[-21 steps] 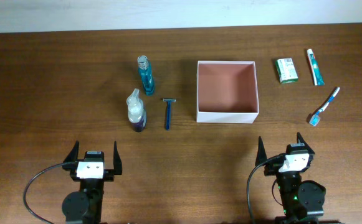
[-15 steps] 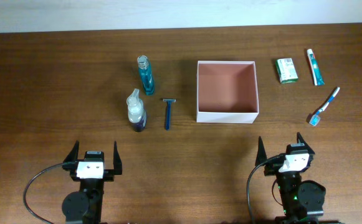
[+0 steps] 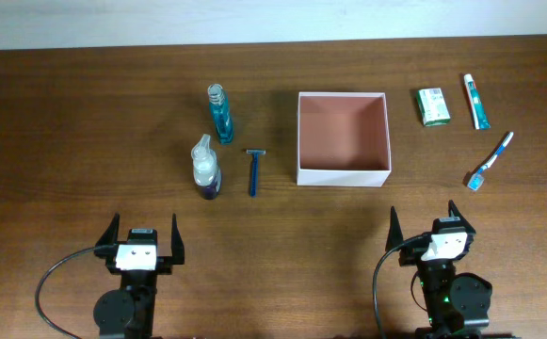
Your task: Pack container
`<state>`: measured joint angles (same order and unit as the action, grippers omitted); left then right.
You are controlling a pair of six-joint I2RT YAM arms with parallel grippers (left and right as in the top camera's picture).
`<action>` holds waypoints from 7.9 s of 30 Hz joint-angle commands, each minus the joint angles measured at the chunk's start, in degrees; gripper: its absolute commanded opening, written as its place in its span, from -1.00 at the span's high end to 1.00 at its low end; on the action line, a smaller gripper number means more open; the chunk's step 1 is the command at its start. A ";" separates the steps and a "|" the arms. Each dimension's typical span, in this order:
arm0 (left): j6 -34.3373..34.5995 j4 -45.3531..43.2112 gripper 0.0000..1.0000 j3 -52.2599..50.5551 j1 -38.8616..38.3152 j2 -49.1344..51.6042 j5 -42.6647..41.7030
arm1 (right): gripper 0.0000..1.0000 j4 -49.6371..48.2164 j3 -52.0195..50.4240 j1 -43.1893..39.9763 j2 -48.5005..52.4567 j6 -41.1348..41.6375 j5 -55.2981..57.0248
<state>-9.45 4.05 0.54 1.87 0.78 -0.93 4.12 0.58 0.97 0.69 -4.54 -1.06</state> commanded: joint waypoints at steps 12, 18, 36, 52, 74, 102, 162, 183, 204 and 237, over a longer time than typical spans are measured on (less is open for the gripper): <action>-0.50 0.50 -0.99 -0.04 0.33 -0.44 -1.25 | -0.98 0.35 -0.26 0.52 -0.37 0.07 0.26; -0.50 0.50 -0.99 -0.04 0.33 -0.44 -1.25 | -0.97 0.35 -0.26 0.52 -0.37 0.07 0.26; -0.50 0.50 -0.99 -0.07 0.33 -0.44 -1.25 | -0.98 0.35 -0.26 0.52 -0.37 0.07 0.26; -0.57 0.42 -0.99 -0.07 0.33 -0.44 -1.20 | -0.98 0.35 -0.26 0.52 -0.37 0.07 0.26; 4.02 -15.96 -0.99 15.61 0.33 5.75 -7.21 | -0.98 0.35 -0.26 0.52 -0.37 0.07 0.26; 3.19 20.17 -0.99 104.24 0.15 86.71 -66.66 | -0.98 0.35 -0.26 0.52 -0.37 0.07 0.26; 12.46 61.55 -0.99 124.93 -15.72 118.46 1.20 | -0.98 0.35 -0.26 0.52 -0.37 0.07 0.26; 25.51 60.72 -0.99 124.91 -15.43 126.31 2.21 | -0.98 0.35 -0.26 0.52 -0.39 0.07 0.26; 25.46 60.39 -0.99 124.91 -15.61 130.49 1.84 | -0.98 0.35 -0.26 0.52 -0.37 0.07 0.26; 25.27 58.97 -0.99 124.91 -15.43 130.53 2.25 | -0.98 0.35 -0.26 0.52 -0.37 0.07 0.26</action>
<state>15.51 62.94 125.10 -13.80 131.11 0.71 4.12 0.58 0.97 0.69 -4.54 -1.06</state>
